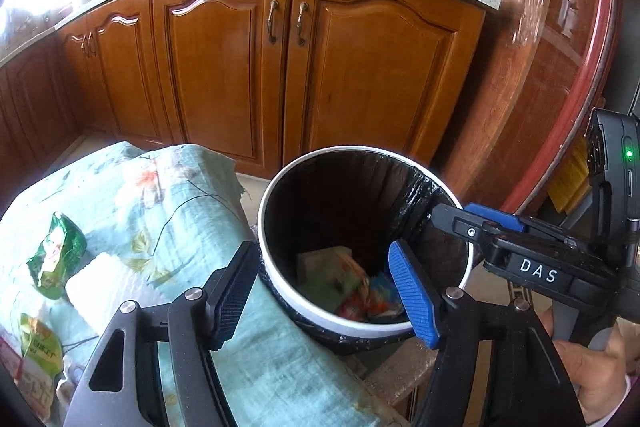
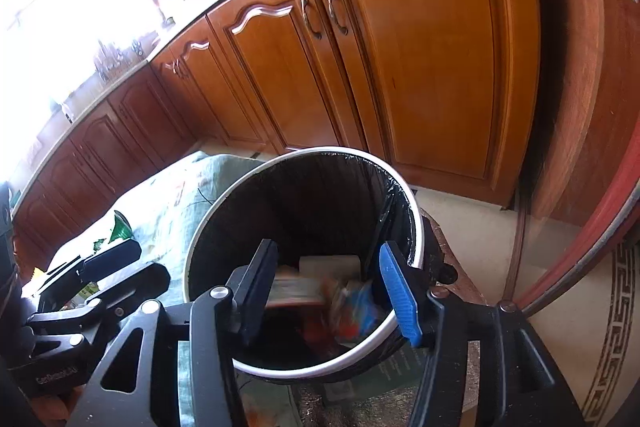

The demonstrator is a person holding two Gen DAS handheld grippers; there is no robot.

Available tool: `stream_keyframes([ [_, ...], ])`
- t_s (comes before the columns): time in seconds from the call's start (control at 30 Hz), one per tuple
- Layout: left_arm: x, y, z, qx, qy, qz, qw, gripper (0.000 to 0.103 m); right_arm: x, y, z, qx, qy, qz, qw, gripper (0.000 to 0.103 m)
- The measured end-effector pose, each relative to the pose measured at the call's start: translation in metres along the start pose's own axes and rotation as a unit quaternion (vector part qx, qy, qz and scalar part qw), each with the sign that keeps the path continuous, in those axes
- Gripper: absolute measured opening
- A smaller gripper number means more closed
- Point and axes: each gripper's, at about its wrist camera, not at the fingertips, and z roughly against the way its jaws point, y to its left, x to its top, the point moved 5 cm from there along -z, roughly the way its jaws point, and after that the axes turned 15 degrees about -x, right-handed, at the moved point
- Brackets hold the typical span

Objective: Collect trash
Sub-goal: 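Open the left tool into the bin while the right tool opens, dropping the snack bag, then move both open tools back over the remaining trash on the table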

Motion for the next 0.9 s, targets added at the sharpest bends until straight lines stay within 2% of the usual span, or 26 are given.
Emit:
stream_keyframes([
  [0.13, -0.012, -0.002, 0.019, -0.001, -0.011, 0.000, 0.9999, 0.067, -0.003, 0.001, 0.011, 0.006, -0.008, -0.008, 1.000, 0.058],
  [0.2, -0.019, -0.002, 0.029, -0.002, -0.016, 0.002, 0.9999, 0.067, -0.005, 0.002, 0.016, 0.012, -0.013, -0.010, 1.000, 0.067],
  [0.4, -0.051, 0.005, 0.064, 0.003, -0.026, 0.017, 0.9995, 0.069, -0.021, 0.022, 0.037, 0.034, -0.024, -0.010, 0.999, 0.080],
  [0.9, -0.121, 0.049, 0.150, 0.058, -0.035, 0.070, 0.9952, 0.070, -0.081, 0.096, 0.055, 0.097, 0.010, 0.007, 0.995, 0.082],
])
